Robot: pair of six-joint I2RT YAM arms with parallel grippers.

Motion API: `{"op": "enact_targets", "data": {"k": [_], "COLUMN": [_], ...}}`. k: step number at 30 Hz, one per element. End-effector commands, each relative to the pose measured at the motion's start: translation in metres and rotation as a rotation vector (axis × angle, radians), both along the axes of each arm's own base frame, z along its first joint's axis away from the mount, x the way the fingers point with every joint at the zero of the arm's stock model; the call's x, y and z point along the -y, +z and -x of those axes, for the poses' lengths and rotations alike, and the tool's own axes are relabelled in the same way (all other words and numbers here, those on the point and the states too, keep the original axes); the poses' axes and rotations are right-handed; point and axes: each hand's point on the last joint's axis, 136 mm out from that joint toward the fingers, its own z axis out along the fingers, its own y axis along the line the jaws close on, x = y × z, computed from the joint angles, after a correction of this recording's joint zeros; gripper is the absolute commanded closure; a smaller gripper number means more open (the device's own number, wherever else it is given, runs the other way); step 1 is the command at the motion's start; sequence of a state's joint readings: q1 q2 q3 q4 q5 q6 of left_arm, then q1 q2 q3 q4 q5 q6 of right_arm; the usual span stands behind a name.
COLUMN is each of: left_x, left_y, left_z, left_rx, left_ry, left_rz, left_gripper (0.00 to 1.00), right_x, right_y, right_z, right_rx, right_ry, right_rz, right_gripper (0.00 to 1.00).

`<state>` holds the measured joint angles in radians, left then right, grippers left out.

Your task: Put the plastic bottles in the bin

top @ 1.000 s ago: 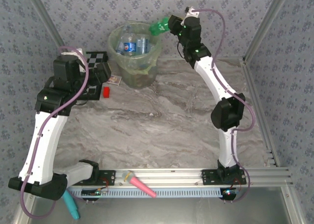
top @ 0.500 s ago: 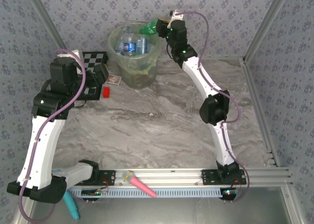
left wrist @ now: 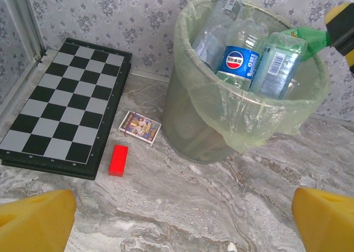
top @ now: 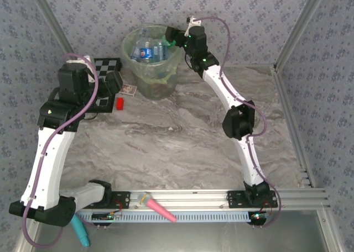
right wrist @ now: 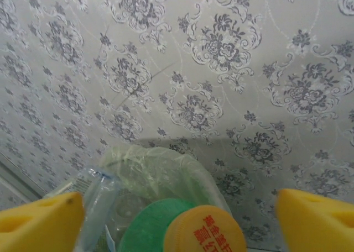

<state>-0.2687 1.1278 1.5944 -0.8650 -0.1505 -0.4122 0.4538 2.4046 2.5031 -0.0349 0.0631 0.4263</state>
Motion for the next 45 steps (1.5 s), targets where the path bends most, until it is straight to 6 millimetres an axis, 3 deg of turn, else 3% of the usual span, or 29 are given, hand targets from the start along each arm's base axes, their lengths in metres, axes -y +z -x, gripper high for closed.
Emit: {"op": "enact_targets", "data": {"k": [1, 7, 14, 16, 19, 21, 24, 33, 41, 45], "left_x": [-0.003, -0.002, -0.001, 0.000, 0.000, 0.000, 0.000, -0.001, 0.001, 0.001], "left_y": [0.013, 0.013, 0.011, 0.010, 0.010, 0.009, 0.008, 0.007, 0.005, 0.006], "left_z": [0.000, -0.003, -0.004, -0.004, -0.004, -0.004, -0.004, -0.003, -0.002, -0.001], "left_rx": [0.037, 0.037, 0.034, 0.030, 0.032, 0.029, 0.026, 0.023, 0.017, 0.019], "left_ry": [0.014, 0.010, 0.005, 0.003, 0.003, 0.002, 0.002, 0.003, -0.006, -0.007], "left_rz": [0.006, 0.010, 0.011, 0.011, 0.013, 0.015, 0.016, 0.012, 0.023, 0.026], "left_gripper": [0.00, 0.00, 0.00, 0.00, 0.00, 0.00, 0.00, 0.00, 0.00, 0.00], "right_x": [0.007, 0.033, 0.058, 0.061, 0.066, 0.064, 0.052, 0.016, -0.008, -0.004], "right_y": [0.032, 0.049, 0.038, 0.032, 0.021, 0.015, 0.002, -0.027, -0.071, -0.062], "right_z": [0.012, 0.016, 0.007, 0.004, -0.003, -0.005, -0.006, -0.004, 0.002, 0.005], "right_rx": [0.040, 0.043, -0.006, -0.020, -0.038, -0.047, -0.060, -0.089, -0.194, -0.183], "right_ry": [0.009, -0.038, -0.074, -0.065, -0.051, -0.026, 0.006, 0.121, 0.206, 0.191], "right_rz": [-0.007, -0.007, -0.011, -0.026, -0.037, -0.034, -0.008, 0.058, 0.104, 0.112], "right_gripper": [0.00, 0.00, 0.00, 0.08, 0.30, 0.45, 0.51, 0.56, 0.55, 0.51]}}
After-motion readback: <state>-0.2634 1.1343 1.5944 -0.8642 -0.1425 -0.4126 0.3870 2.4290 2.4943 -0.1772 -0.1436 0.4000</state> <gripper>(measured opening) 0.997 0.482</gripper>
